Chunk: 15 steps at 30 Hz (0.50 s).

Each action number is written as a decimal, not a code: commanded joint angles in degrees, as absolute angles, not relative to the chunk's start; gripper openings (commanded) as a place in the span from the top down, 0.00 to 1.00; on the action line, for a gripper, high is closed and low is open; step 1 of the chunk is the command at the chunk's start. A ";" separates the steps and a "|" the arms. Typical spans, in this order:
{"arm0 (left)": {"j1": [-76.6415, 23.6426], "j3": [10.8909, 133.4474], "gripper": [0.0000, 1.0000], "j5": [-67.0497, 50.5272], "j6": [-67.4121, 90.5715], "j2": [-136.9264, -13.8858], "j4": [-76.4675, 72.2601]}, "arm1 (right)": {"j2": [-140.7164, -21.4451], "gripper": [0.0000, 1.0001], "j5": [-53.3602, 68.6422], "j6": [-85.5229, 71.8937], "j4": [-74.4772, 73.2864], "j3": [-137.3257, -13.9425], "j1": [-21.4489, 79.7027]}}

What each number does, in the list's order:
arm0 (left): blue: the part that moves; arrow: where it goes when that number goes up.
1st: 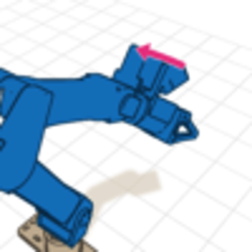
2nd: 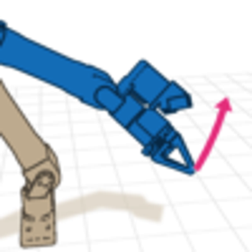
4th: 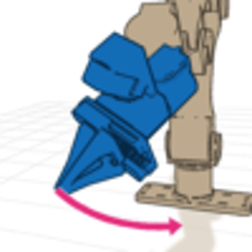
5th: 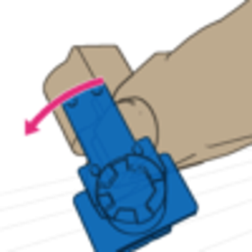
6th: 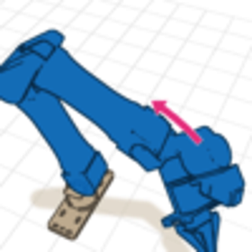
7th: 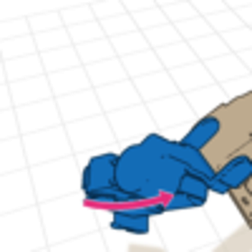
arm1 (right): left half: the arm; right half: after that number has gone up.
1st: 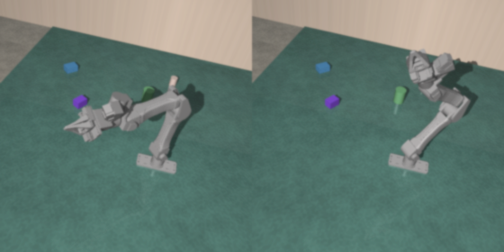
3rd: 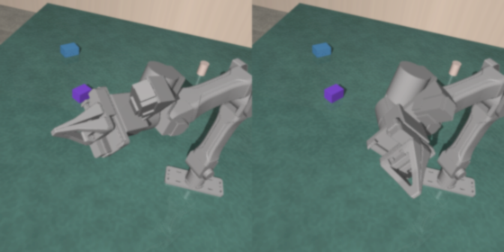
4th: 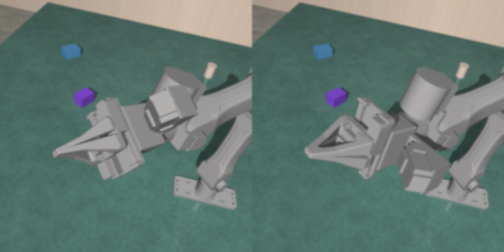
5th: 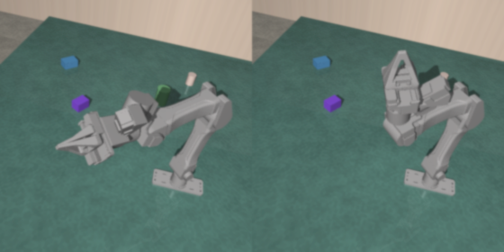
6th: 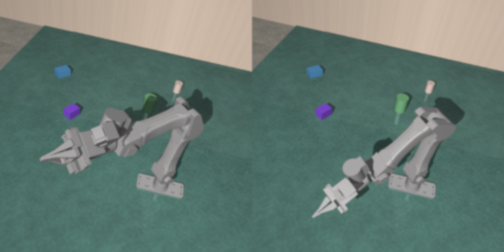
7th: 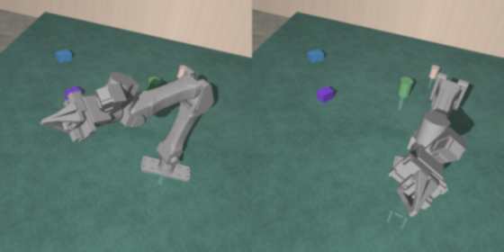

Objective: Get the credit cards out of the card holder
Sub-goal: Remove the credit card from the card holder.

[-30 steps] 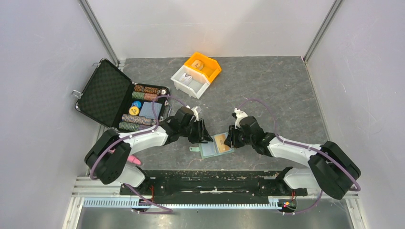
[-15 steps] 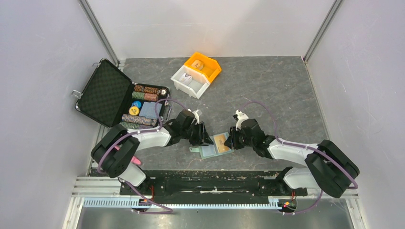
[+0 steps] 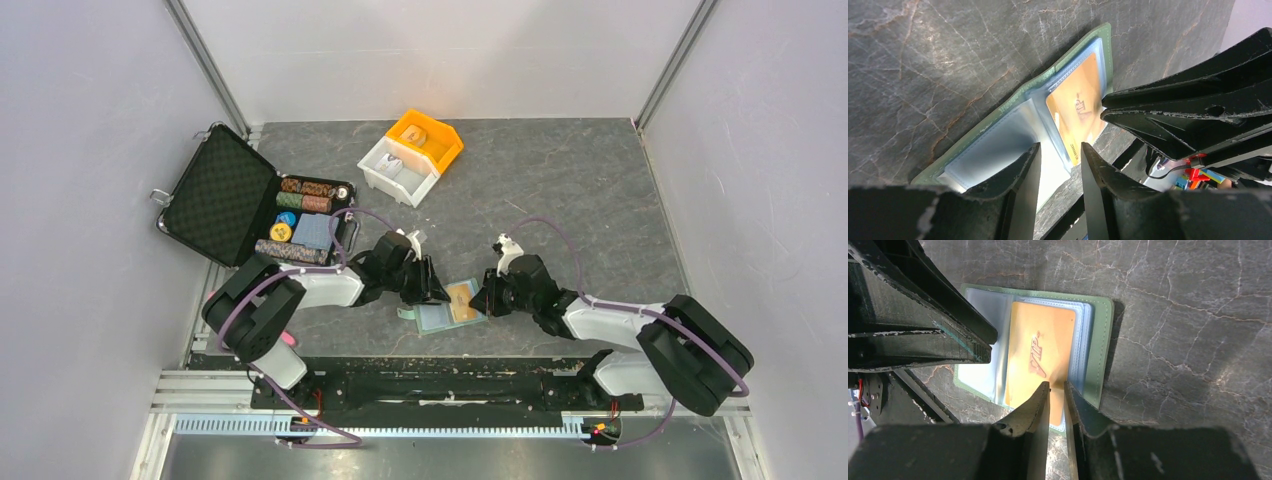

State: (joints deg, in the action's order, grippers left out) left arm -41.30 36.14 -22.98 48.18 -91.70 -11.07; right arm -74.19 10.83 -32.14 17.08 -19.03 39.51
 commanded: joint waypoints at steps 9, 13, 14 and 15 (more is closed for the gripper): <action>-42.44 34.47 0.61 -21.92 52.24 -94.21 -17.96 | -73.54 0.83 11.66 -34.49 15.81 -16.16 39.46; -42.62 33.51 0.61 -21.80 53.17 -94.34 -19.81 | -73.54 0.83 11.89 -35.11 16.33 -15.75 39.46; -42.67 33.48 0.61 -21.97 53.32 -94.50 -20.21 | -73.52 0.84 12.03 -35.24 16.48 -15.69 39.47; -42.71 33.34 0.61 -21.97 53.46 -94.67 -20.57 | -73.55 0.84 11.99 -35.32 16.54 -15.66 39.46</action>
